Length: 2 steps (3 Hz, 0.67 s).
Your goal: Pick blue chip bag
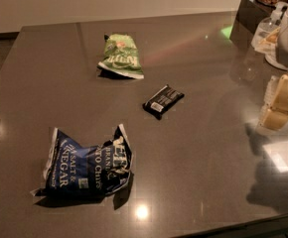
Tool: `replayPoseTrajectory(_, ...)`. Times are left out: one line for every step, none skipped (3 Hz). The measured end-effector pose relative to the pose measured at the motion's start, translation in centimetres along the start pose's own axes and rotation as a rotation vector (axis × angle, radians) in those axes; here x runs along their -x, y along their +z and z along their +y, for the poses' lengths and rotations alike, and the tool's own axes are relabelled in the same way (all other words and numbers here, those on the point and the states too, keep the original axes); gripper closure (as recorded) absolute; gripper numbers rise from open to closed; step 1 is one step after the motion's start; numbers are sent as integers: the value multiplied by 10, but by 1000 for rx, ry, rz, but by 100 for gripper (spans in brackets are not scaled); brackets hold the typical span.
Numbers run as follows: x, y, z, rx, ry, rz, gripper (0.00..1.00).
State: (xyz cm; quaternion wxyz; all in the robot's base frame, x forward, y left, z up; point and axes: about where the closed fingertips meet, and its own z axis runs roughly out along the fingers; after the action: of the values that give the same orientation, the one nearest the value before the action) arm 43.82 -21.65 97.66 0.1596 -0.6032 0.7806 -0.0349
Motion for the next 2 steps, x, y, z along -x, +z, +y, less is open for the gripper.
replayPoseTrajectory(0, 0, 0, 0, 0, 0, 0)
replayPoseTrajectory(37, 12, 13, 37, -64, -57, 0)
